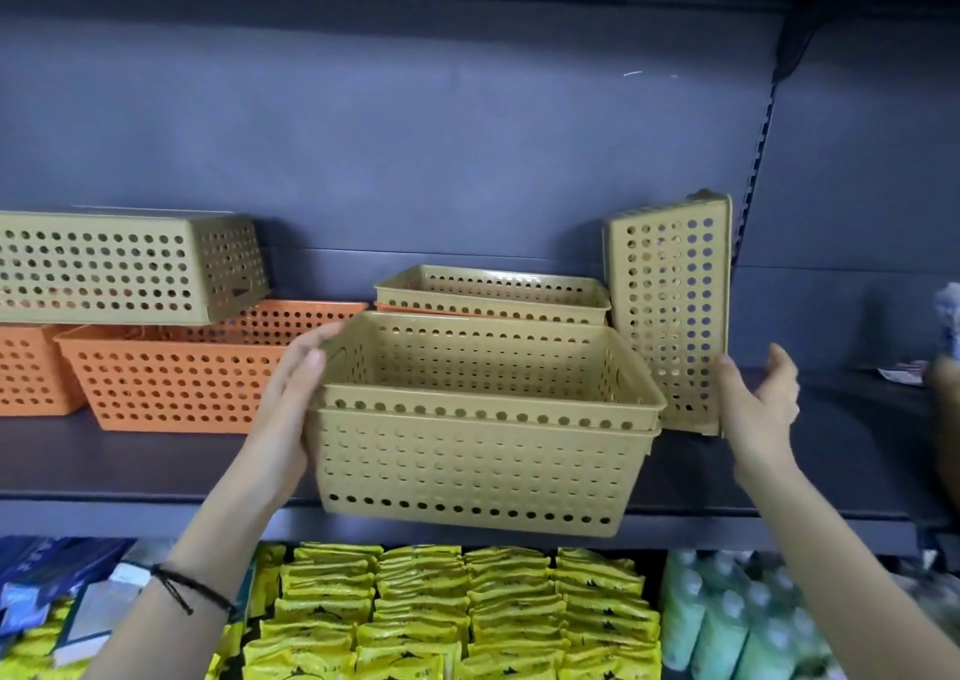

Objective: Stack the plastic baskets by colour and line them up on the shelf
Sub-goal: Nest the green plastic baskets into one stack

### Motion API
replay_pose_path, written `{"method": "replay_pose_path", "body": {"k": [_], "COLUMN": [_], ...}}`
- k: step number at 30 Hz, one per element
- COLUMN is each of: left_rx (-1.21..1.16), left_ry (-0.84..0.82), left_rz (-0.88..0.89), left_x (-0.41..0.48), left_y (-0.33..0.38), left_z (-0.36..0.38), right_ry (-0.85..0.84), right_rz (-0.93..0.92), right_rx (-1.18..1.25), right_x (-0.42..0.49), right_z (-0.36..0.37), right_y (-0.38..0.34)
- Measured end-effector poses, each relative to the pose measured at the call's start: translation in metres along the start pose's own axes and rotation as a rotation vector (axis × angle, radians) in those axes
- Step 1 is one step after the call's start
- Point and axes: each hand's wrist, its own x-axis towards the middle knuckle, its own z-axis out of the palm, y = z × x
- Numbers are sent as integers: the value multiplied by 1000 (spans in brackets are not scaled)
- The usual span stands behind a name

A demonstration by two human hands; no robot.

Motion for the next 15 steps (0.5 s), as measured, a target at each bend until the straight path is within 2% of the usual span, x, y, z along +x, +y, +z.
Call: {"method": "replay_pose_path", "body": {"k": [3,5,10,13,15], "left_rx": [-13,-28,-41,-71,-97], "left_ry": [-45,-35,-1,16,22], "left_rz": [12,15,-18,-40,-44], "left_x": [2,3,5,6,6], "left_y": [-3,-2,-1,-3,-4], "left_z": [-2,-1,2,3,3], "right_ry": [-141,-136,36,216,283], "right_rz": [103,54,-149,-298,-469], "right_rx": [-29,-70,-44,-212,-290], "right_x": [28,34,32,27,19], "right_z": [7,10,14,10,7], "right_y": [9,6,-13,-41,-67]}}
